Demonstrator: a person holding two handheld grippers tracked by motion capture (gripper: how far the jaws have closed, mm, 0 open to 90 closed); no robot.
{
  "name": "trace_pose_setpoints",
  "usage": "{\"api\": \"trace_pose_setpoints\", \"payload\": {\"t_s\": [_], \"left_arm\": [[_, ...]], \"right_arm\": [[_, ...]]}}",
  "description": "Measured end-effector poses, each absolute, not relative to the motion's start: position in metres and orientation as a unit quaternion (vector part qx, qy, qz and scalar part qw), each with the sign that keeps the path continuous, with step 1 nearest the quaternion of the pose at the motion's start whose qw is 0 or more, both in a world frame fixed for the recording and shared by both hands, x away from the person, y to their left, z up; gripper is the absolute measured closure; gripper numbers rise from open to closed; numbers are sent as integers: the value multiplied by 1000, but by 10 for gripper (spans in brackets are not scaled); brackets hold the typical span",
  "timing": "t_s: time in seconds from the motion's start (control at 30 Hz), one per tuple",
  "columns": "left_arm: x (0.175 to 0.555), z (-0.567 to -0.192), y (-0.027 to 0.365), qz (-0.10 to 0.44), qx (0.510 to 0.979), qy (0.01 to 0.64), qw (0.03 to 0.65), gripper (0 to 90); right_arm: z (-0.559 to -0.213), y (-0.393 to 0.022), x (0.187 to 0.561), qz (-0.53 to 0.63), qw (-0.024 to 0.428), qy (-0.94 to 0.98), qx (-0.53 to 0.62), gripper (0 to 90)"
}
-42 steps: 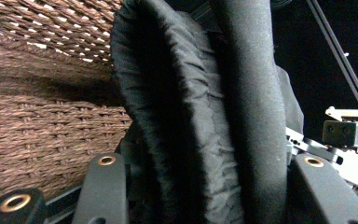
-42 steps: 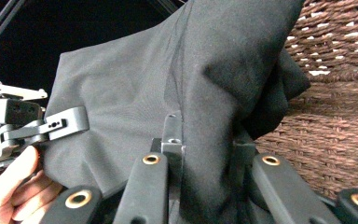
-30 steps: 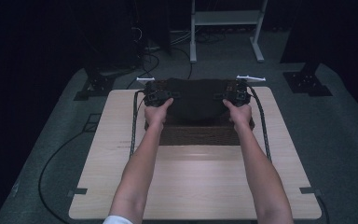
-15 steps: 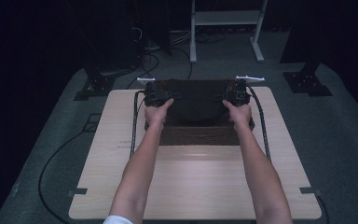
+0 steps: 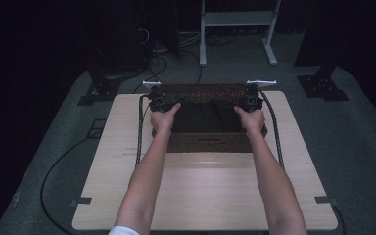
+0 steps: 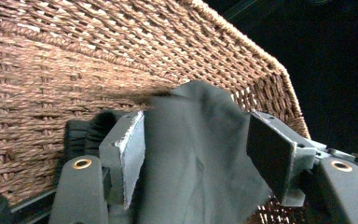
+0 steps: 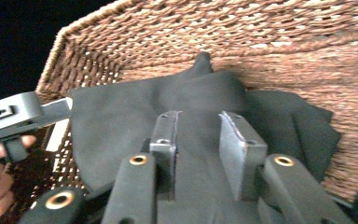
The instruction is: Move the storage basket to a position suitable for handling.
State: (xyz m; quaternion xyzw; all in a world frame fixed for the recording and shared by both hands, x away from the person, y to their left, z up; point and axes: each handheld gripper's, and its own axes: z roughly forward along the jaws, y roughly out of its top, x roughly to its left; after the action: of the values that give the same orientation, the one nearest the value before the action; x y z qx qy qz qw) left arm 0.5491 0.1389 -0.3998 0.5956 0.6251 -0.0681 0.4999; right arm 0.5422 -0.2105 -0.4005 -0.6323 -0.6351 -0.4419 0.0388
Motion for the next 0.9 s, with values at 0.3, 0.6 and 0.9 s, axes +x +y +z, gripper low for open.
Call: {"api": "trace_pose_setpoints", "payload": {"t_s": [0.3,0.6,0.9], "left_arm": [[545,-393,144,-65,597,612,514,344],[535,-382,146,-74,599,587,540,309],[520,-377,148,-70,602,566,558,255]], "right_arm": [[-392,-213,537,-437,15,-642,-630,634],[-385,-215,529,-455,22,-645,-613,569],[-380,-221,518,-471,34,-653,-592,475]]}}
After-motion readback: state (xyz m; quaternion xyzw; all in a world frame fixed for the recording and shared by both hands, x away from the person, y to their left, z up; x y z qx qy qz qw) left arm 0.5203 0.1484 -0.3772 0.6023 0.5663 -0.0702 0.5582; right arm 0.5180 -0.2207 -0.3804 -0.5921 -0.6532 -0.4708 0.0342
